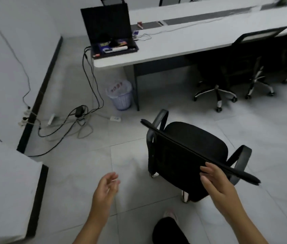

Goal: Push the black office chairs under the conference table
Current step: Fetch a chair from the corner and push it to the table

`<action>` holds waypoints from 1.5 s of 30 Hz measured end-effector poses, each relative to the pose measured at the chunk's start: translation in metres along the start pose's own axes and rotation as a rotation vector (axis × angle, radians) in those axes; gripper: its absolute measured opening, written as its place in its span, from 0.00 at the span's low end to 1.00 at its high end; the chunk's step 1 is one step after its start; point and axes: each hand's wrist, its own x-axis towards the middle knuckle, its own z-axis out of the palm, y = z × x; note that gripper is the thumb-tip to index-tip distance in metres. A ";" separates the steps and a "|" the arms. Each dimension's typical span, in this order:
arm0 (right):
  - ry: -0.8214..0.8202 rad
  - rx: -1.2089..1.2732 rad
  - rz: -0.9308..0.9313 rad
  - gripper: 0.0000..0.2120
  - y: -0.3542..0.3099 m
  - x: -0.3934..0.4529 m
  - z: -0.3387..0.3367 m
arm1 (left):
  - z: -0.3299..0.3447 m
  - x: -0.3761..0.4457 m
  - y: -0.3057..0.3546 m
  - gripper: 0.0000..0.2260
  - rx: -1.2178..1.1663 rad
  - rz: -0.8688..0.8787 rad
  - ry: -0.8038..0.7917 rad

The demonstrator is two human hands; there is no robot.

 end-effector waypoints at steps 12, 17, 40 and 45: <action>0.251 -1.033 -0.246 0.36 0.055 0.100 -0.003 | 0.151 0.137 0.050 0.37 0.996 0.504 -0.319; 0.330 -1.129 -0.343 0.34 0.064 0.113 -0.008 | 0.161 0.181 0.051 0.49 1.235 0.671 -0.535; 0.342 -1.249 -0.532 0.32 0.067 0.260 -0.077 | 0.225 0.292 0.054 0.21 1.245 1.104 -0.611; 0.362 -1.258 -0.503 0.34 0.071 0.286 -0.094 | 0.253 0.304 0.055 0.21 1.230 1.118 -0.537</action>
